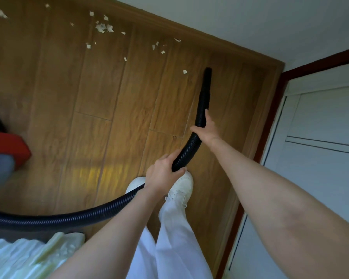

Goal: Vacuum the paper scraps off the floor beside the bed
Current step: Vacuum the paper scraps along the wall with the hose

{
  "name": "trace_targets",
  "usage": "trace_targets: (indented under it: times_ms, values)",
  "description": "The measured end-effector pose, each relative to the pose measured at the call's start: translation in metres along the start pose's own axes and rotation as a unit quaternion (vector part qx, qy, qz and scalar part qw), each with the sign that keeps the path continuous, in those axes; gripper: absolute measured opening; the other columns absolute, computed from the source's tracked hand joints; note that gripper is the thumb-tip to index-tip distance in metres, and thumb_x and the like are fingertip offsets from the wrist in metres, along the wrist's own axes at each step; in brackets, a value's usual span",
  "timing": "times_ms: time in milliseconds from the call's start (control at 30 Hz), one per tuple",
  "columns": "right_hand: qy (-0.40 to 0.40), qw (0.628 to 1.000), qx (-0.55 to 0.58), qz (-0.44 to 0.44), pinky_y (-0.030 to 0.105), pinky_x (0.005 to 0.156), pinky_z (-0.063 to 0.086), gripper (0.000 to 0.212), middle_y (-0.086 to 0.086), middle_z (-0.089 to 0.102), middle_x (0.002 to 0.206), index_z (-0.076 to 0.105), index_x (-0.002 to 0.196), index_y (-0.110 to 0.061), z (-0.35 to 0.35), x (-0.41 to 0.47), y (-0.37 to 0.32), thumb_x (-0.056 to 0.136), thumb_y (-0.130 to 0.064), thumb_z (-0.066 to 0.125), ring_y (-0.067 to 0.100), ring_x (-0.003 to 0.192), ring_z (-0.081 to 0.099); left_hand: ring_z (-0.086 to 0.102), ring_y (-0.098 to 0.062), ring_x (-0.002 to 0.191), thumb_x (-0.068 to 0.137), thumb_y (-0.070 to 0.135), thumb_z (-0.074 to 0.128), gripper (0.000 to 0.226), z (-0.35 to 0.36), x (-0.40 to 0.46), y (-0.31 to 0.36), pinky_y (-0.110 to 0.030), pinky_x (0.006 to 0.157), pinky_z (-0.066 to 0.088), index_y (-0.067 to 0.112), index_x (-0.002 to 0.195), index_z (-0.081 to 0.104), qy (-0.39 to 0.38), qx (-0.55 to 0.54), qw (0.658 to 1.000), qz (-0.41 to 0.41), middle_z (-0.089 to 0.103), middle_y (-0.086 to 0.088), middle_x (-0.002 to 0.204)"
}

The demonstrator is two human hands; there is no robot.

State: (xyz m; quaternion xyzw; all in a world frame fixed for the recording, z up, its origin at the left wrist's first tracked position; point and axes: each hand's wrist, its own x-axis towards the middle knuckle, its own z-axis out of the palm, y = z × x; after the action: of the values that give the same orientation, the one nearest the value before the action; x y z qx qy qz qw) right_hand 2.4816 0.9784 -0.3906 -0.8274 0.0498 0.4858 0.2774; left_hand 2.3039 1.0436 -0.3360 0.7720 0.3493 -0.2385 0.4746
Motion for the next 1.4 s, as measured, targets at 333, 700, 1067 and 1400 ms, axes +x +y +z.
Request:
trace_targets:
  times_ms: [333, 700, 1067, 1400]
  values:
    - [-0.094, 0.989, -0.099, -0.06, 0.034, 0.091, 0.052, 0.088, 0.007, 0.05, 0.137, 0.007, 0.154, -0.034, 0.066, -0.005, -0.044, 0.088, -0.024, 0.063, 0.024, 0.111, 0.056, 0.063, -0.005, 0.089, 0.084, 0.041, 0.064, 0.064, -0.021, -0.026, -0.034, -0.034, 0.071, 0.058, 0.04, 0.142, 0.036, 0.041, -0.093, 0.994, -0.043, 0.063, 0.012, 0.111]
    - [-0.031, 0.998, -0.046, 0.01, 0.029, 0.089, 0.045, 0.081, 0.004, 0.049, 0.139, 0.01, 0.154, -0.03, 0.015, -0.029, -0.002, 0.09, -0.024, 0.061, 0.019, 0.113, 0.053, 0.059, -0.003, 0.073, 0.084, 0.04, 0.064, 0.06, -0.008, -0.037, 0.002, -0.02, 0.056, 0.046, 0.046, 0.139, 0.04, -0.012, -0.034, 0.999, -0.013, 0.063, 0.015, 0.098]
    - [-0.051, 0.997, -0.058, -0.009, 0.03, 0.094, 0.046, 0.084, 0.005, 0.046, 0.142, 0.011, 0.154, -0.03, 0.026, -0.021, -0.022, 0.088, -0.023, 0.062, 0.022, 0.12, 0.051, 0.063, -0.007, 0.082, 0.085, 0.04, 0.065, 0.06, -0.015, -0.034, -0.003, -0.033, 0.067, 0.056, 0.042, 0.14, 0.04, 0.022, -0.039, 0.999, -0.022, 0.064, 0.011, 0.106]
    - [-0.051, 0.993, -0.106, -0.032, 0.03, 0.091, 0.046, 0.083, 0.006, 0.045, 0.143, 0.01, 0.154, -0.03, 0.029, -0.014, -0.037, 0.089, -0.025, 0.061, 0.024, 0.121, 0.051, 0.061, -0.006, 0.086, 0.085, 0.04, 0.065, 0.062, -0.023, -0.028, 0.0, -0.033, 0.07, 0.055, 0.042, 0.141, 0.038, 0.032, -0.055, 0.997, -0.031, 0.062, 0.013, 0.111]
